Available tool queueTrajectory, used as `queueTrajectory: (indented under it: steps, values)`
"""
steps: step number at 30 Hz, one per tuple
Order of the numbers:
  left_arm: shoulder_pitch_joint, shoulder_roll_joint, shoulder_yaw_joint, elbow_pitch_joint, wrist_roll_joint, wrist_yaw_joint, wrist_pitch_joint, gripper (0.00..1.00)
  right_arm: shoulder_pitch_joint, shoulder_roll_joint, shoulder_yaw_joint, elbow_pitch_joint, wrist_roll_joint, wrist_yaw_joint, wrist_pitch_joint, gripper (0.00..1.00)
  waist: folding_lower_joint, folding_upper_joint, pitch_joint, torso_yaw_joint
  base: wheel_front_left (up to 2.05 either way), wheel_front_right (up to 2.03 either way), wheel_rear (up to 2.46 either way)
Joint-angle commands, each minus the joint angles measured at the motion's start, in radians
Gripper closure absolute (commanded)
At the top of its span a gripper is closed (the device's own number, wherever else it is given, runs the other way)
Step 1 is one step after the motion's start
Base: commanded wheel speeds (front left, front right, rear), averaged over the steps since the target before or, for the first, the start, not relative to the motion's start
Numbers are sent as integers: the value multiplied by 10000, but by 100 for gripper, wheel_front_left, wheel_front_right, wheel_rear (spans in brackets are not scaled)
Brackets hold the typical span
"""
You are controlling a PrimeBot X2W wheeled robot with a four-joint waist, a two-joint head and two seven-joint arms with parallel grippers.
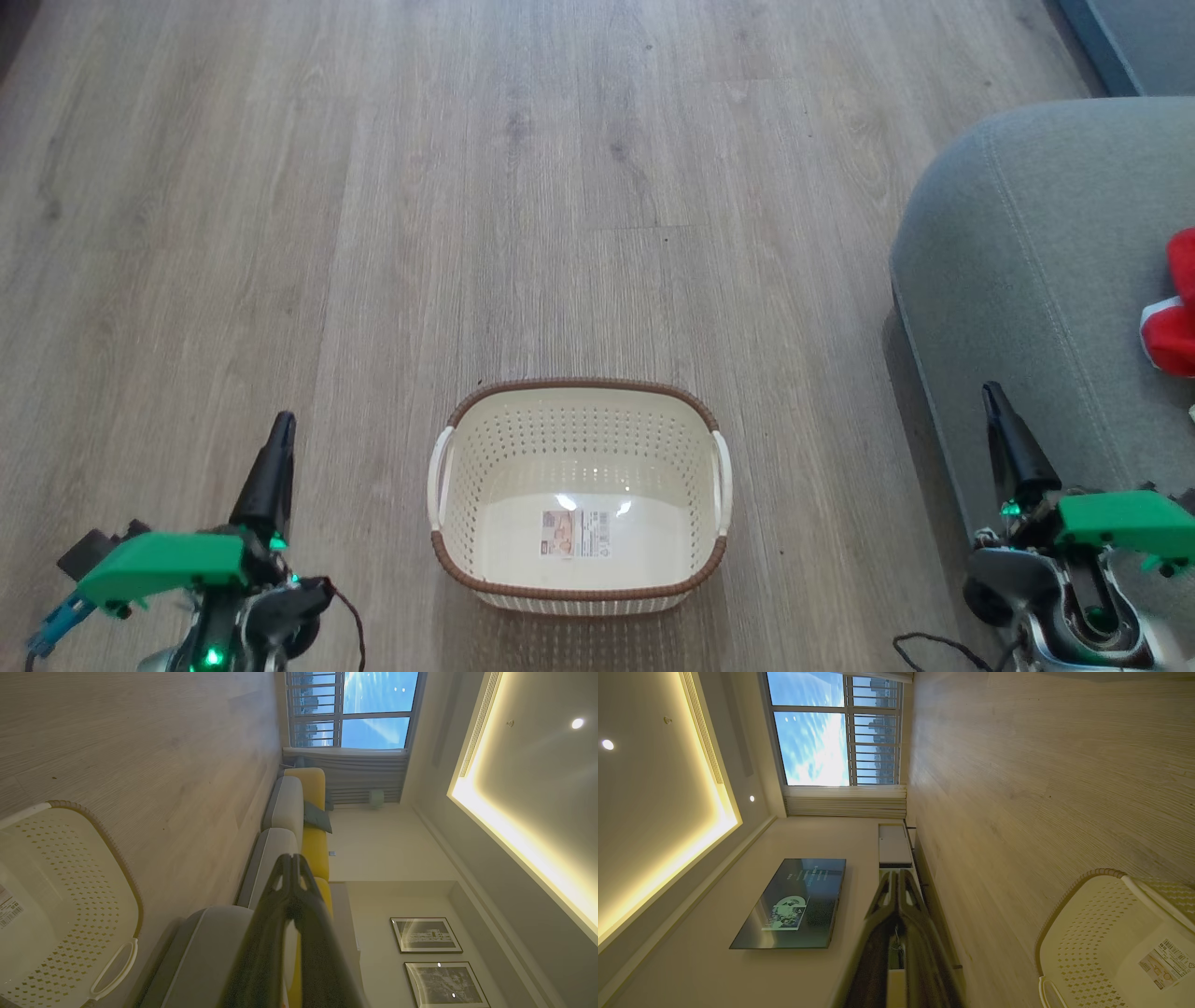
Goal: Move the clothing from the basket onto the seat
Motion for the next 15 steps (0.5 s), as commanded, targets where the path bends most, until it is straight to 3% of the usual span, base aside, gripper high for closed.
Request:
queueTrajectory:
  steps: [1,15]
  values:
    - [-290,129,315,-353,-66,-15,77,100,-220,-45,172,-389,58,2,31,100,0,0,0,0,0,0,0]
    - [-289,129,315,-354,-66,-15,77,100,-220,-45,172,-389,59,2,31,100,0,0,0,0,0,0,0]
